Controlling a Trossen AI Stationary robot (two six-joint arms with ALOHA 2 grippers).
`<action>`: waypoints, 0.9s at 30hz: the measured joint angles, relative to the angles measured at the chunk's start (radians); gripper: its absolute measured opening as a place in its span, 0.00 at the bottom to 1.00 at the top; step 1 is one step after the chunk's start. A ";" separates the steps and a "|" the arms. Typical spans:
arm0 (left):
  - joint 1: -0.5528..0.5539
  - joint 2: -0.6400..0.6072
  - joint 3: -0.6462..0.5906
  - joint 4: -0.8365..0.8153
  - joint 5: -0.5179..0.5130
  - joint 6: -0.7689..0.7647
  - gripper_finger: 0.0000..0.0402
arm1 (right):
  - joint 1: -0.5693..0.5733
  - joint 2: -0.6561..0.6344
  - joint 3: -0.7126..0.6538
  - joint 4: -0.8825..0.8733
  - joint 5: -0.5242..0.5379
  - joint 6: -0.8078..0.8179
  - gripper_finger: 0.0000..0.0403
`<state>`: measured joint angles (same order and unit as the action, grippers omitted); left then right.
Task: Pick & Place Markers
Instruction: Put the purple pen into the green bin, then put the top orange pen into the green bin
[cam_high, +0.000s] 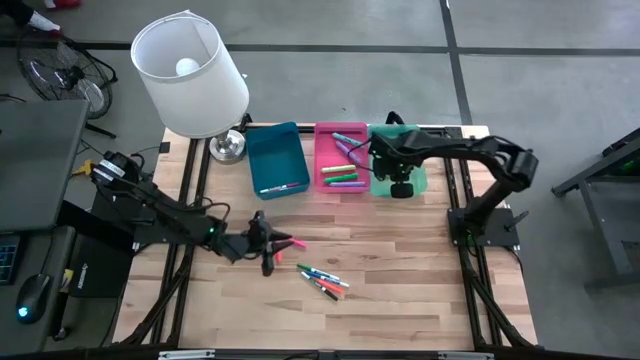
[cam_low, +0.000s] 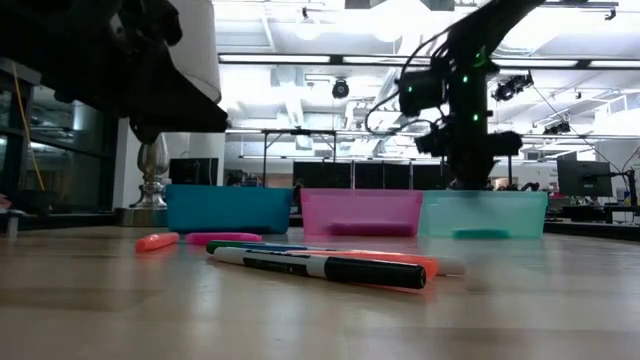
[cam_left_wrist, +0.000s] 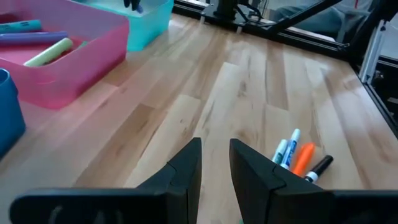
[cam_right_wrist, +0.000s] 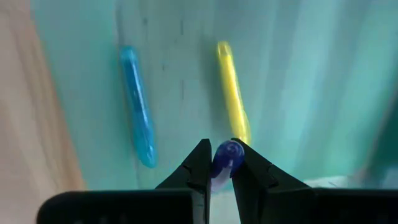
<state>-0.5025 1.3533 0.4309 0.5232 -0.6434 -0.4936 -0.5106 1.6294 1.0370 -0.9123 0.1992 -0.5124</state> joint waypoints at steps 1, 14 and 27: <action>-0.004 0.000 0.000 -0.001 -0.001 -0.004 0.20 | 0.000 0.013 0.000 -0.003 0.005 -0.005 0.09; -0.004 0.001 0.000 -0.004 0.006 -0.039 0.20 | 0.000 0.031 0.000 0.030 -0.020 0.009 0.19; -0.002 0.002 0.109 -0.427 0.061 -0.311 0.20 | 0.058 -0.139 0.014 -0.007 0.032 0.187 0.30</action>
<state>-0.5041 1.3548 0.5399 0.0958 -0.5827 -0.8051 -0.4531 1.4908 1.0515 -0.9188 0.2312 -0.3252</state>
